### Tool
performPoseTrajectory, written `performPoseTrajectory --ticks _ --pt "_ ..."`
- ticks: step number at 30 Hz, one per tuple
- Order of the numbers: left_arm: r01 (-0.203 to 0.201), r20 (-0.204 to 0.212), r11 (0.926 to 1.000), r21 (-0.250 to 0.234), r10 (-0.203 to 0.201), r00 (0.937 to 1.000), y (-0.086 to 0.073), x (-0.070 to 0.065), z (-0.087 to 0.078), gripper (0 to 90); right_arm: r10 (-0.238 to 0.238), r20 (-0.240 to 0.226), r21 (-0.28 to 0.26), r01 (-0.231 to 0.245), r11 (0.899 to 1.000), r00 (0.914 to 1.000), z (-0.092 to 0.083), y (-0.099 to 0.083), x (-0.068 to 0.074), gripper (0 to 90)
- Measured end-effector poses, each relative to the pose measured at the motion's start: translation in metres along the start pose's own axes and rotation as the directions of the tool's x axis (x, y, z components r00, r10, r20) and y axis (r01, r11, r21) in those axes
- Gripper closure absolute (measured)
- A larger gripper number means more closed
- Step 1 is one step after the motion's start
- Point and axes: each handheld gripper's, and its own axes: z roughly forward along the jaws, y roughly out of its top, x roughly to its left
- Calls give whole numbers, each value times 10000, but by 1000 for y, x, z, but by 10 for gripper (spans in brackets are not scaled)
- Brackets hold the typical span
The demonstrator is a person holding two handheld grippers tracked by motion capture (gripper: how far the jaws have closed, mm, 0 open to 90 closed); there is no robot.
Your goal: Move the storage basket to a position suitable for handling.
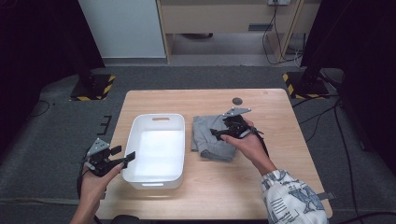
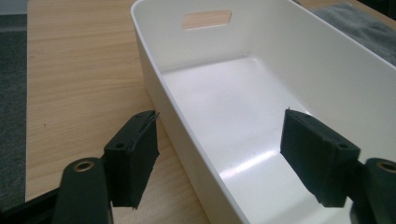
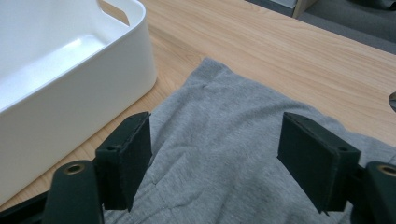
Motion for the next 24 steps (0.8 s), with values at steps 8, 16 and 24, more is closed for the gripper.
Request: performPoseTrajectory --ticks 8,16,24 --pt "-87 91 9999 -135 88 9999 17 4 9 135 122 220 -146 -119 9998 9997 -2 2 -7 190" --pt "-91 274 9996 -279 99 9996 33 12 14 75 -55 -22 -301 55 9995 10000 -8 5 -17 132" --pt "-108 272 9993 -351 117 9996 52 20 26 68 26 -122 -425 -31 9991 9999 -14 8 -35 170"
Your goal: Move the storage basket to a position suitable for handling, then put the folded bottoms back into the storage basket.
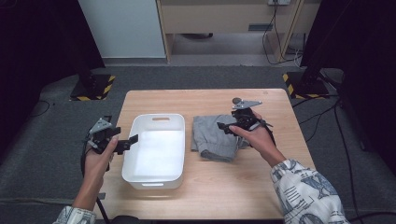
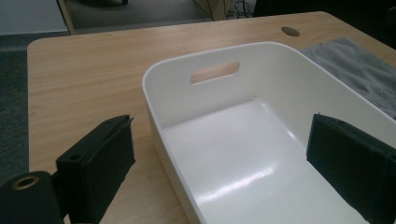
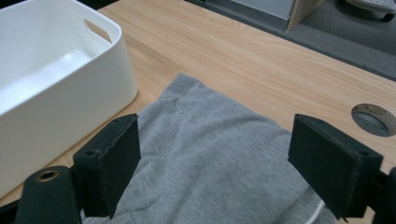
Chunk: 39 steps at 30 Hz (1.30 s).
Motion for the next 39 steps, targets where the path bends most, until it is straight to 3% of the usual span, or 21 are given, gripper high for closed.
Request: performPoseTrajectory --ticks 6,12,20,27,35,39 --pt "-186 -185 9997 148 189 9997 15 -2 13 72 195 -43 -74 -196 9998 9998 -5 -1 -11 191" --pt "-583 -182 9976 370 590 9981 25 -9 24 75 238 326 -116 -234 9997 9992 -14 -6 -22 251" --pt "-314 -80 9993 211 316 9995 31 -2 31 75 347 549 -146 -340 9993 9979 -21 -9 -34 284" --pt "-445 75 9989 158 444 9990 40 -7 39 74 583 664 -201 -571 9982 9961 -23 -8 -41 310" --pt "-737 498 9972 100 732 9961 48 -23 46 71 758 1027 3 -762 9971 9918 -11 -14 -51 355" --pt "-881 683 9961 -8 879 9938 53 -34 47 69 1344 1301 292 -1393 9898 9823 6 -24 -66 360"
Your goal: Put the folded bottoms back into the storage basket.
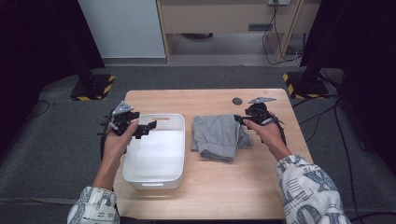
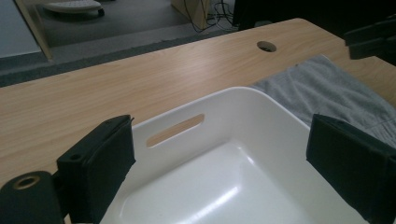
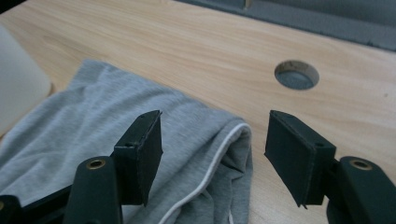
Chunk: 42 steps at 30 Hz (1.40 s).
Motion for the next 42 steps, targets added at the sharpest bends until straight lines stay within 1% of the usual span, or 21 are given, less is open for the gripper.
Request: performPoseTrajectory --ticks 2,5,7,10,12,13,17,19,20,21,22,23,25,26,27,28,30,31,37,41,42 --pt "-115 34 9999 11 115 9999 3 -4 1 69 151 94 135 -153 9998 9998 7 -3 -4 359" --pt "-233 93 9997 92 232 9997 5 -8 4 69 404 60 304 -406 9987 9992 18 -8 -7 353" --pt "-267 123 9996 117 266 9996 6 -9 5 69 699 -92 354 -695 9970 9975 24 -10 -7 345" --pt "-387 166 9990 236 383 9991 7 -16 9 69 496 238 666 -510 9965 9985 33 -15 -5 313" --pt "-408 224 9988 254 403 9989 8 -18 10 69 480 341 782 -506 9957 9983 36 -17 -4 310" --pt "-443 242 9987 263 437 9988 8 -20 11 69 613 326 1001 -643 9929 9976 41 -22 -5 310" --pt "-592 283 9978 299 584 9979 10 -27 14 69 770 389 1188 -812 9896 9963 47 -30 -4 312" --pt "-583 293 9979 269 575 9979 11 -31 16 69 953 286 1270 -982 9870 9950 49 -35 -5 315" --pt "-618 382 9977 273 608 9974 12 -34 18 69 1173 135 1329 -1181 9841 9930 50 -38 -7 345" --pt "-618 382 9977 273 608 9974 12 -34 18 69 1173 135 1329 -1181 9841 9930 50 -38 -7 345" --pt "-648 388 9975 288 637 9972 13 -35 19 69 1248 -80 1342 -1226 9833 9922 51 -39 -8 396" --pt "-703 390 9970 323 690 9968 13 -36 19 69 1248 -80 1342 -1226 9833 9922 51 -39 -8 396" --pt "-714 423 9969 321 700 9967 14 -39 21 69 1203 -191 1290 -1168 9847 9926 51 -41 -7 450" --pt "-705 436 9971 290 692 9967 15 -40 22 69 1238 -354 1276 -1183 9847 9917 51 -41 -7 510" --pt "-735 465 9968 320 719 9963 16 -41 23 69 1246 -451 1259 -1181 9850 9912 50 -42 -6 545" --pt "-735 465 9968 320 719 9963 16 -41 23 69 1246 -451 1259 -1181 9850 9912 50 -42 -6 545" --pt "-756 492 9966 323 739 9960 16 -43 24 69 1281 -607 1239 -1199 9850 9899 50 -43 -5 594" --pt "-756 485 9966 334 739 9961 17 -45 26 69 1253 -635 1246 -1167 9853 9901 50 -43 -4 625" --pt "-689 522 9969 373 669 9964 17 -48 30 69 904 -639 1277 -817 9884 9939 49 -43 -2 720" --pt "-739 579 9961 482 711 9958 18 -53 35 69 750 -643 1194 -670 9906 9951 47 -44 -2 748" --pt "-764 621 9956 547 730 9954 18 -56 38 69 687 -648 1133 -611 9917 9955 46 -45 -2 760"
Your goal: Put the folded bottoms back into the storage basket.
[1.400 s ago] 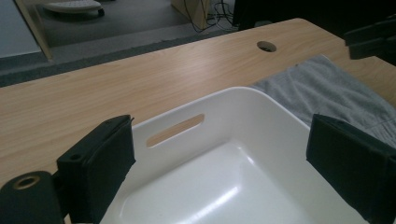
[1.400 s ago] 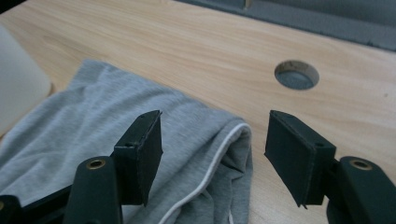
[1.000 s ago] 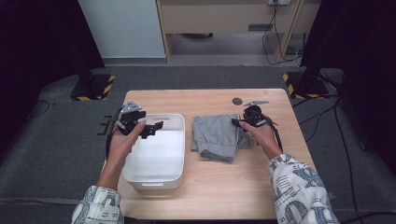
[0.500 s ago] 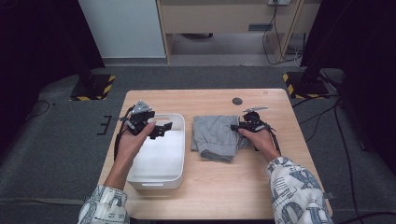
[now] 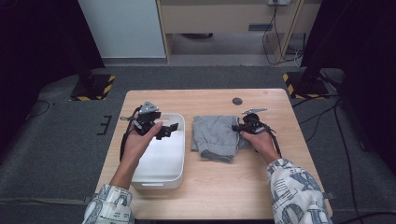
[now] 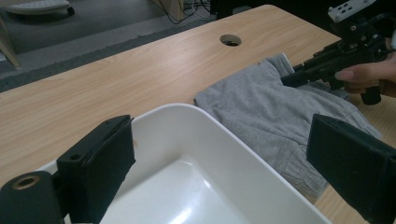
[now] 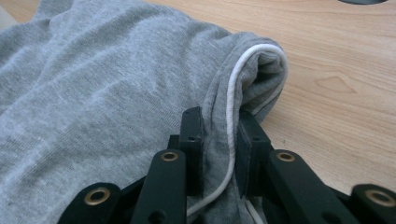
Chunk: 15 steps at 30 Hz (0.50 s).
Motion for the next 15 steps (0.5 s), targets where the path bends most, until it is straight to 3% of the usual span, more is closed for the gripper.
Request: performPoseTrajectory --ticks 7,15 --pt "-106 170 9999 8 106 9998 6 -14 9 69 -148 -100 31 148 9999 9998 -6 -4 -2 772" --pt "-162 261 9997 207 157 9995 13 -35 28 69 -257 -104 80 258 9996 9996 -23 -16 -16 774"
